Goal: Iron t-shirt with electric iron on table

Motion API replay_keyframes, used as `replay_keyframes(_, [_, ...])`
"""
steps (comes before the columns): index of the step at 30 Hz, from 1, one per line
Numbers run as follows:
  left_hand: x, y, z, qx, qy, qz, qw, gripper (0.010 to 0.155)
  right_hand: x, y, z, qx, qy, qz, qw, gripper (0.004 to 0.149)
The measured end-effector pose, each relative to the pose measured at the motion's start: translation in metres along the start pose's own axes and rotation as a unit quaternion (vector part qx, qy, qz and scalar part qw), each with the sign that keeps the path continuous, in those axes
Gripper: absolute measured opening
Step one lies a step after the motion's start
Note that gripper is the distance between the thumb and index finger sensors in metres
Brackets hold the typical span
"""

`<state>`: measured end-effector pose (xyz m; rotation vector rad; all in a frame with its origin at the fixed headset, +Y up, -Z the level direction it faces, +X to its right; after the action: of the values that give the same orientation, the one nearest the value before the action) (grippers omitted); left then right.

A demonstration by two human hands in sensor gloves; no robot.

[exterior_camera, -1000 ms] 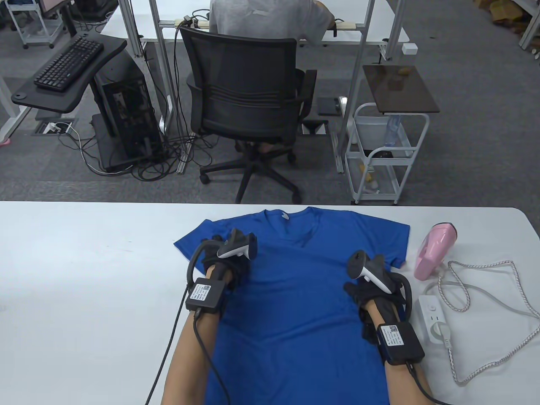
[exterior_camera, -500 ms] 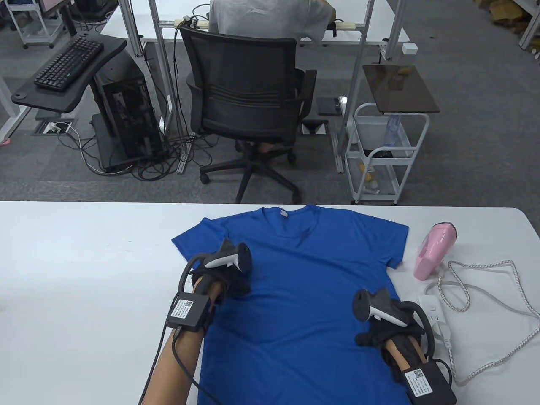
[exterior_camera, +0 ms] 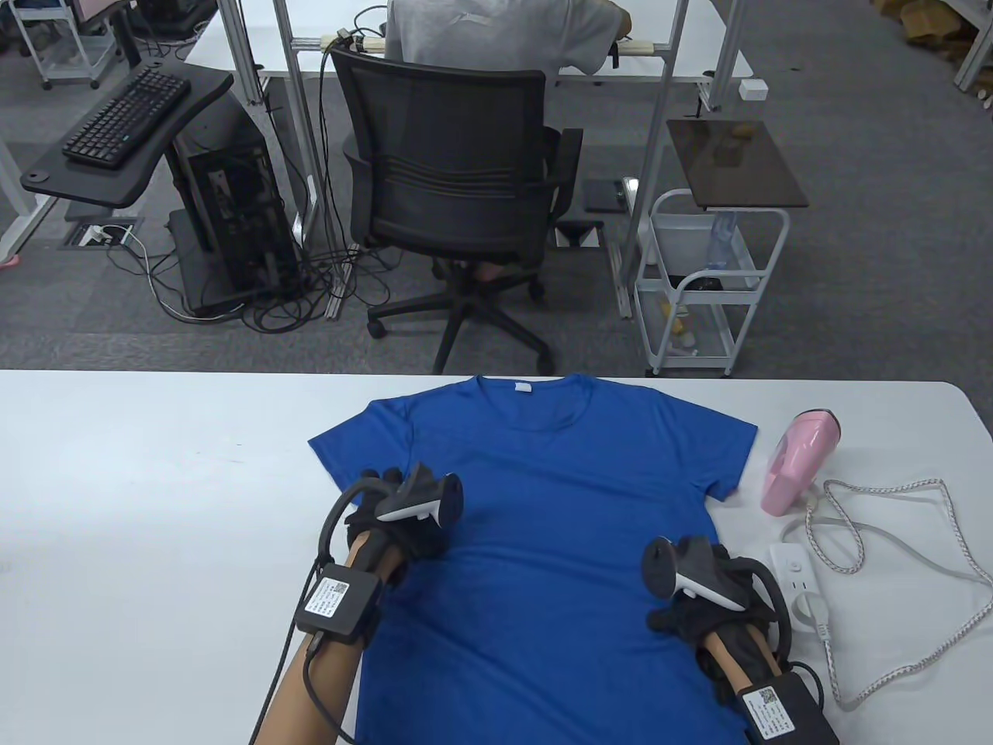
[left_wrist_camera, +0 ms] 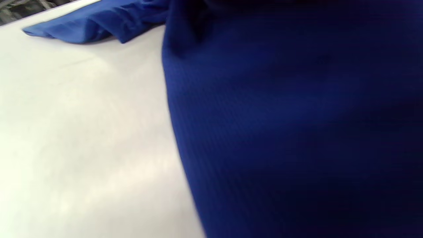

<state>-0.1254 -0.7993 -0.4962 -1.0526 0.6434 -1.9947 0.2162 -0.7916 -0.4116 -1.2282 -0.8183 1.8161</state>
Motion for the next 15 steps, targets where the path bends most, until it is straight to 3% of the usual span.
replay_keyframes(2, [0.009,-0.004,0.003,0.012,-0.044,-0.015,0.999,0.085,0.005,-0.002,0.002,0.003,-0.009,-0.02,1.0,0.089])
replay_keyframes(4, [0.012,-0.005,0.003,0.022,-0.067,-0.008,0.998,0.086,0.004,-0.005,0.001,-0.005,-0.018,-0.005,1.0,0.091])
replay_keyframes(7, [0.013,-0.003,-0.002,0.006,-0.057,-0.005,0.998,0.083,0.001,-0.007,-0.003,-0.012,-0.01,0.002,1.0,0.092])
replay_keyframes(11, [0.007,0.0,-0.003,-0.028,-0.031,0.041,0.998,0.078,-0.001,-0.008,-0.009,-0.029,-0.009,0.003,1.0,0.091])
replay_keyframes(15, [0.003,-0.006,0.011,0.0,-0.024,0.078,0.997,0.074,-0.001,-0.006,-0.014,-0.05,-0.017,0.017,0.998,0.091])
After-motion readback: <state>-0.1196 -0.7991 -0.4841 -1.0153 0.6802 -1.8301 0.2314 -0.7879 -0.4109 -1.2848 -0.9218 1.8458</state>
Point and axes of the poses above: the tracker on the back of each hand, its own z axis roughly to the thumb side, its own y axis roughly from the wrist to the fingertips, x = y × z, the point moved 3 cm from there along y, roughly from the wrist to the fingertips, and after that the axes turned 14 degrees about x, right-handed, at the moved point
